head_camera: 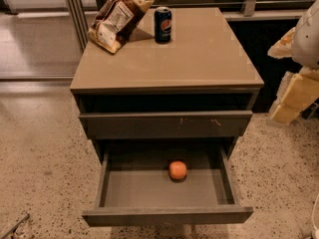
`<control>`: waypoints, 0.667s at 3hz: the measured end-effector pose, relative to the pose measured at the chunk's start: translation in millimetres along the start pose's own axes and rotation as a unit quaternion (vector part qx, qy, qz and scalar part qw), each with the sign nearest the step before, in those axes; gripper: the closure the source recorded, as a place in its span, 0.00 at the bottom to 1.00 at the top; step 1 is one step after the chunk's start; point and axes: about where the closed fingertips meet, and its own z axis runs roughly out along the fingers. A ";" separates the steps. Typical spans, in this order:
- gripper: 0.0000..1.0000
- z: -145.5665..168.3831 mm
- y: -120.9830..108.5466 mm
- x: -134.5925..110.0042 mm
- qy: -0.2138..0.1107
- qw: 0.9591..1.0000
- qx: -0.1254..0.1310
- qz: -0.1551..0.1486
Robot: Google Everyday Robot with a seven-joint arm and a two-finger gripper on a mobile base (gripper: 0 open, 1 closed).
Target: Pick orange from middle drawer and place on counter
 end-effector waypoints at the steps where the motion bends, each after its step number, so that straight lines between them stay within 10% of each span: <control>1: 0.42 27.6 -0.3 -3.3 -0.021 1.000 -0.001 0.008; 2: 0.66 81.4 1.0 -7.0 -0.040 0.999 -0.012 0.017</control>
Offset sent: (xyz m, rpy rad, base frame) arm 0.0482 0.0337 -0.1451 0.1503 0.0289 -0.0116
